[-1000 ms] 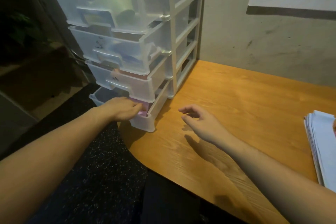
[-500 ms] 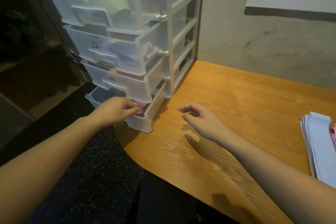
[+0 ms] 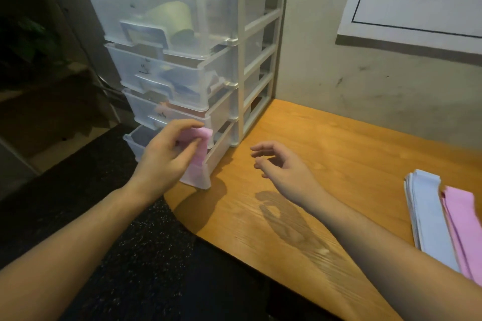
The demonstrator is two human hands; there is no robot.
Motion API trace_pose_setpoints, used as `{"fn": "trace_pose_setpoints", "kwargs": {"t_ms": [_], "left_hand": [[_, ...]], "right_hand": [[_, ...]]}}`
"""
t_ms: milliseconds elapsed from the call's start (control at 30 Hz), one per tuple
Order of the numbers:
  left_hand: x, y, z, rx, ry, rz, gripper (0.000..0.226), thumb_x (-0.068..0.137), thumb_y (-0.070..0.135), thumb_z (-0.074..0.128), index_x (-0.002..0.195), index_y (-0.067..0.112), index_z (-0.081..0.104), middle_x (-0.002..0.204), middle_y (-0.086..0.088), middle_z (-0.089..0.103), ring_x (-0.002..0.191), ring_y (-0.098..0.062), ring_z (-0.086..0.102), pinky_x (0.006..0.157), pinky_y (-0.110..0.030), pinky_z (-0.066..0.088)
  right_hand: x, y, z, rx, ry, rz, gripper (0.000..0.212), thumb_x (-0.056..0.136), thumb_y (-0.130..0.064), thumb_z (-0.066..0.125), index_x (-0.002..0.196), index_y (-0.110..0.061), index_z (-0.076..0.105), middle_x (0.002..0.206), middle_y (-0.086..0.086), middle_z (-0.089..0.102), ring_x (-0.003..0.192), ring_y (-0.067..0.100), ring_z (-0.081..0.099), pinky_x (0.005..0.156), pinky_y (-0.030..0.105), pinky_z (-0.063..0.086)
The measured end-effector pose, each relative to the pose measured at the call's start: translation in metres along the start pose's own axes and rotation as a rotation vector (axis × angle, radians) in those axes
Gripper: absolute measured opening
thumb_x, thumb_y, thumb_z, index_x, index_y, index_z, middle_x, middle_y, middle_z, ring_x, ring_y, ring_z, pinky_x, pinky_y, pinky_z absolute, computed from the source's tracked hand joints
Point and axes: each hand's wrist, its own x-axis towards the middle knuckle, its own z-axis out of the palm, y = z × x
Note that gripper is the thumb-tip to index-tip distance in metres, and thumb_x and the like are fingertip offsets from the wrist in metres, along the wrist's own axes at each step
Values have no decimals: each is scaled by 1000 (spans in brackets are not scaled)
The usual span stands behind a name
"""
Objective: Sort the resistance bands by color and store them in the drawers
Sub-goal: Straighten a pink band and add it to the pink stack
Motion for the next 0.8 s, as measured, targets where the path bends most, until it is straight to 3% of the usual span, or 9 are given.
{"fn": "trace_pose_setpoints", "kwargs": {"t_ms": [100, 200, 267, 467, 567, 633, 700, 800], "left_hand": [[-1, 16, 15, -66, -6, 107, 29, 93, 13, 61, 119, 25, 55, 111, 29, 58, 106, -2, 61, 89, -15, 50], [-1, 31, 29, -122, 9, 137, 25, 95, 19, 62, 117, 27, 54, 107, 22, 55, 100, -7, 61, 83, -16, 50], [1, 41, 38, -171, 26, 123, 32, 93, 12, 65, 115, 32, 52, 104, 19, 55, 96, -8, 58, 80, -16, 49], [13, 86, 63, -374, -101, 195, 20, 91, 18, 63, 108, 22, 55, 99, 5, 60, 89, -13, 63, 76, -25, 54], [20, 103, 73, -503, -177, 153, 18, 89, 14, 62, 106, 17, 56, 97, -1, 66, 92, -24, 69, 80, -35, 57], [23, 111, 81, -553, -208, 96, 17, 90, 2, 61, 103, 12, 55, 90, 5, 69, 88, -16, 70, 76, -28, 55], [24, 119, 92, -605, -251, 4, 17, 94, -7, 58, 103, 7, 53, 82, 14, 69, 77, -4, 66, 69, -18, 51], [24, 125, 108, -701, -288, -136, 13, 98, -4, 55, 104, 7, 51, 75, 7, 70, 66, -11, 66, 61, -21, 52]], "right_hand": [[-9, -7, -8, 43, 60, -81, 21, 100, -19, 58, 107, -39, 63, 110, -12, 67, 101, 18, 66, 88, 47, 56], [-18, -14, -17, 46, 72, -163, 23, 100, -17, 59, 113, -34, 63, 114, -12, 66, 104, 17, 66, 87, 44, 56], [-24, -17, -23, 41, 47, -213, 26, 99, -15, 61, 120, -31, 60, 122, -11, 63, 109, 14, 65, 89, 38, 57], [-41, -25, -41, 35, 6, -311, 58, 94, -18, 70, 142, -35, 43, 143, -14, 50, 128, 6, 54, 101, 29, 51], [-44, -27, -52, 41, 26, -311, 41, 92, -22, 70, 127, -37, 56, 126, -19, 62, 121, 8, 60, 101, 32, 51], [-47, -26, -61, 11, 92, -297, 25, 89, -22, 69, 109, -36, 65, 105, -21, 69, 106, 8, 65, 92, 32, 52], [-51, -22, -70, -5, 164, -273, 13, 87, -18, 72, 93, -29, 70, 87, -19, 69, 86, 5, 64, 76, 23, 47], [-59, -14, -82, -21, 218, -262, 8, 89, -10, 73, 83, -15, 69, 75, -16, 65, 70, 0, 53, 66, 12, 37]]}}
